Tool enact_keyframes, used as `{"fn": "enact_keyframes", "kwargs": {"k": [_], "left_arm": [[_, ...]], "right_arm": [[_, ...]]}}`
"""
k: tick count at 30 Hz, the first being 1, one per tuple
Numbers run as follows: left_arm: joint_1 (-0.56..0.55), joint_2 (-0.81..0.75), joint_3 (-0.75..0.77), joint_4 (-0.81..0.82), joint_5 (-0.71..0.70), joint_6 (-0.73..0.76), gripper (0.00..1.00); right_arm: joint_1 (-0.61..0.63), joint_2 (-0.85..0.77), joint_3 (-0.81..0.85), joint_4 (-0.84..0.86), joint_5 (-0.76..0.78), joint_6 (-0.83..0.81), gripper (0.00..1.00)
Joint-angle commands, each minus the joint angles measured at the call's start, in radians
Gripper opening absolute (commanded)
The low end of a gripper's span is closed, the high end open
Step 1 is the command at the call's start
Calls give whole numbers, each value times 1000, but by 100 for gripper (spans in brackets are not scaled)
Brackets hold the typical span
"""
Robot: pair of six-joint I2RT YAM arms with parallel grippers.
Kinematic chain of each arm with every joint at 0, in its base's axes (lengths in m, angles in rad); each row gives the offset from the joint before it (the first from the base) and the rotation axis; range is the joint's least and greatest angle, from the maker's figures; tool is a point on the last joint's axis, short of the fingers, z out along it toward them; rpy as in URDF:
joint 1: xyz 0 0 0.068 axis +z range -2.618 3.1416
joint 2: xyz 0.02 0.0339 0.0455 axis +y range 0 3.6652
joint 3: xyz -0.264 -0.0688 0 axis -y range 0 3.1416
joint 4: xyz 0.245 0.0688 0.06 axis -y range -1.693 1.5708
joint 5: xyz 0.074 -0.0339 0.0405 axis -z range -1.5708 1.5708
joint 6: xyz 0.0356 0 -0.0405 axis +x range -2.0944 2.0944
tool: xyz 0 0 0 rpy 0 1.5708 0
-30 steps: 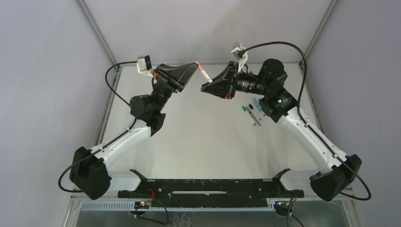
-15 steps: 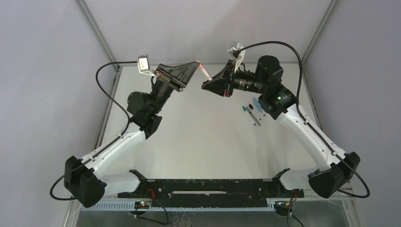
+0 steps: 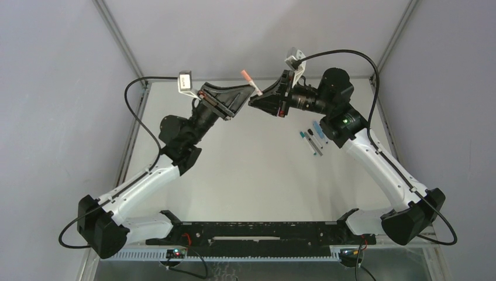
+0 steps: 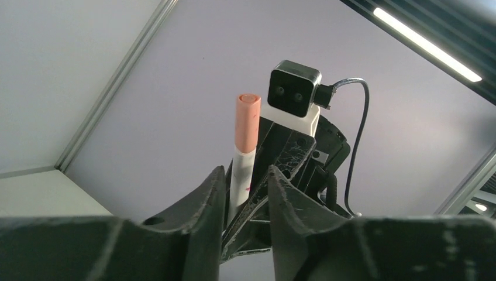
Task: Insert the pens into the pen caps
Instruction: Insert the pen cap onto the pen.
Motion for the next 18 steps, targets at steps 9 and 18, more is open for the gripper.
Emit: {"fn": "enact_keyframes", "kwargs": {"k": [9,18], "left_arm": [[22,-80,-82,115,122,79,73],[122,-116,-41,153,180,-6,100]], "right_arm": [[-44,-43,-35,116,-113,75,0],[-55,-62,-73,159,-230,95,0]]}}
